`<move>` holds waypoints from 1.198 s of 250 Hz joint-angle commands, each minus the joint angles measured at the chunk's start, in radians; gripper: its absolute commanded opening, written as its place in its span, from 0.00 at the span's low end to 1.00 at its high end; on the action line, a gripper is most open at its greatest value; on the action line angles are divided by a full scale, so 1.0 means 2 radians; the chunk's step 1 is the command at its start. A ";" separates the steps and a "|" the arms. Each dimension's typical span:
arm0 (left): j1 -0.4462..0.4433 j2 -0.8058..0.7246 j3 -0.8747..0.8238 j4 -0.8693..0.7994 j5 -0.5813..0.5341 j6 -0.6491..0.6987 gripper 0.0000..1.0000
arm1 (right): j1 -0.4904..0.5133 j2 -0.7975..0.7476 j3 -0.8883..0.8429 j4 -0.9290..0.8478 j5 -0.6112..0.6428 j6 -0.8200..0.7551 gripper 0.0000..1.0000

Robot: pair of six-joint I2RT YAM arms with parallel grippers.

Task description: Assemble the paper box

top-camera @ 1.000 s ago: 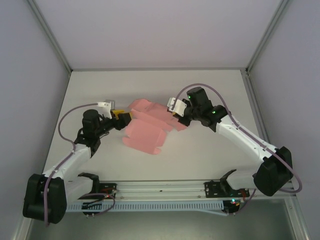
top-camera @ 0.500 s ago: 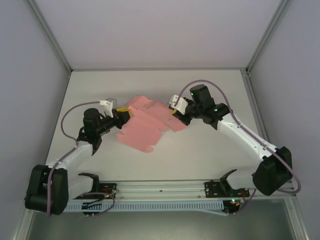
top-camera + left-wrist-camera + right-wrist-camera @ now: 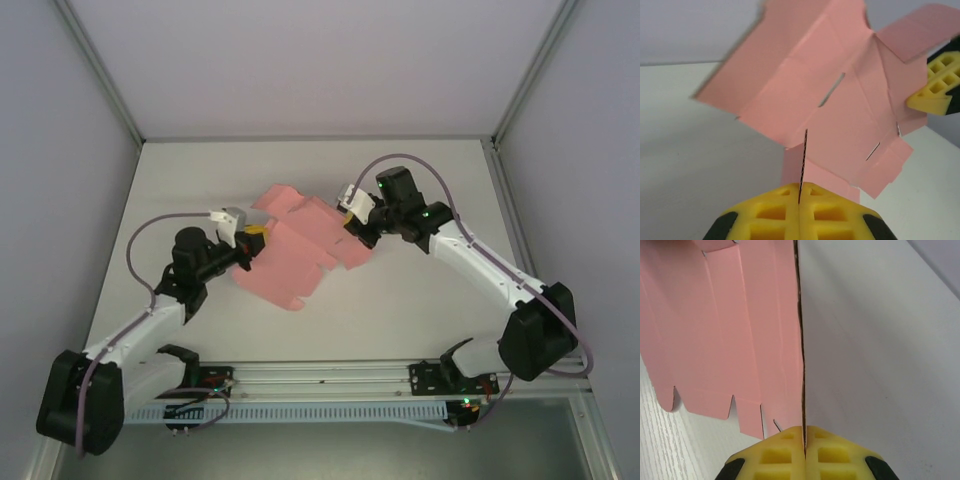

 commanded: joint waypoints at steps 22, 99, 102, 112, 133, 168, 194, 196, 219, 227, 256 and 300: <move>-0.090 -0.023 0.029 -0.081 -0.169 0.067 0.00 | -0.001 0.007 0.015 0.012 0.016 0.032 0.00; -0.230 0.070 0.087 -0.114 -0.334 0.104 0.00 | 0.039 0.007 0.008 0.014 0.063 0.000 0.00; -0.234 0.074 0.089 -0.114 -0.339 0.105 0.00 | 0.041 0.008 0.008 0.014 0.066 0.000 0.00; -0.247 0.087 0.097 -0.116 -0.360 0.109 0.00 | 0.045 0.010 0.009 0.010 0.073 -0.001 0.00; -0.265 0.115 0.113 -0.123 -0.389 0.115 0.00 | 0.054 0.012 0.008 0.010 0.095 -0.007 0.00; -0.270 0.145 0.121 -0.129 -0.393 0.093 0.04 | 0.063 0.009 -0.001 0.012 0.137 -0.021 0.00; -0.270 0.148 0.110 -0.119 -0.382 0.083 0.18 | 0.064 0.006 -0.005 0.010 0.154 -0.030 0.00; -0.270 0.147 0.107 -0.117 -0.381 0.083 0.22 | 0.064 0.006 -0.004 0.010 0.155 -0.032 0.00; -0.264 0.134 0.087 -0.102 -0.361 0.071 0.35 | 0.072 0.008 -0.008 0.015 0.189 -0.047 0.00; -0.260 0.122 0.082 -0.101 -0.351 0.062 0.46 | 0.073 0.010 -0.009 0.017 0.202 -0.053 0.00; -0.241 0.064 0.054 -0.096 -0.320 0.035 0.93 | 0.076 0.016 -0.014 0.022 0.217 -0.068 0.00; -0.209 -0.026 0.055 -0.166 -0.300 0.011 1.00 | 0.083 0.036 -0.017 0.037 0.255 -0.088 0.00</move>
